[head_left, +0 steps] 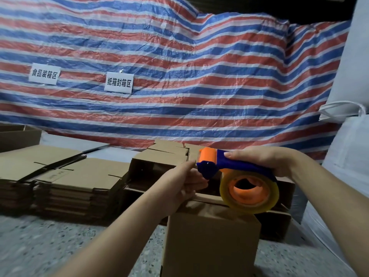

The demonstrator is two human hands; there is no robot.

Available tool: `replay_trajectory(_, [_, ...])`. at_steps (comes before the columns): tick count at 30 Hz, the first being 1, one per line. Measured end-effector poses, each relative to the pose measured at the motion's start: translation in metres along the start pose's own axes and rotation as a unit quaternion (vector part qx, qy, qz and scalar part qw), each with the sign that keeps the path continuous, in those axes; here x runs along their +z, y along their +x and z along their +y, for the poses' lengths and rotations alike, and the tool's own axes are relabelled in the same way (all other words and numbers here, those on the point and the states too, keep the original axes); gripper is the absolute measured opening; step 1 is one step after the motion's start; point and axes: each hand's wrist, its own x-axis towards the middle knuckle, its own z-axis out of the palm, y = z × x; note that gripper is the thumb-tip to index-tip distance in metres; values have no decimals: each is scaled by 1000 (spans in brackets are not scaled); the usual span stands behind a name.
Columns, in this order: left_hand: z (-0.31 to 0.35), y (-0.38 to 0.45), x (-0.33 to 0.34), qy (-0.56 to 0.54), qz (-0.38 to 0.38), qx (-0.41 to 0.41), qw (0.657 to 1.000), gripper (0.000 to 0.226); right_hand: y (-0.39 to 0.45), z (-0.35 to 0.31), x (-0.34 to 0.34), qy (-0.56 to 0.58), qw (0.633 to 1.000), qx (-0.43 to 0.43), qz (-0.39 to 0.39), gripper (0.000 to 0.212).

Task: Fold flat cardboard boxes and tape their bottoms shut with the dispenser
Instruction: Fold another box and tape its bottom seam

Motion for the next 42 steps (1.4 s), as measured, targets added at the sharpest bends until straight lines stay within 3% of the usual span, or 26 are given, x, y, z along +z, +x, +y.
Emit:
replay_trajectory(7, [-4,-1,2,-15,24,18,999,19,0,-10,0,-58,998,14,-8,81])
replay_trajectory(14, [-8,6,4,-43,123,10,991,19,1,-27,-17,-156,983,85,-45,84])
replay_trajectory(20, [-9,8,8,-104,207,14,973,22,4,-22,-16,-133,982,119,-57,87])
replay_trajectory(24, [-7,2,0,-82,202,39,975,29,16,-31,-7,-159,976,137,-64,86])
replay_trajectory(28, [-12,-12,-28,183,215,116,952,21,23,-40,-3,-182,969,146,-80,89])
replay_trajectory(30, [-19,-18,-39,223,200,109,948,20,27,-44,0,-193,965,150,-92,87])
replay_trajectory(33, [-28,-20,-46,231,194,99,948,25,33,-52,5,-214,958,153,-111,85])
replay_trajectory(42, [-50,-20,-46,100,175,40,979,27,43,-61,13,-237,946,160,-153,91])
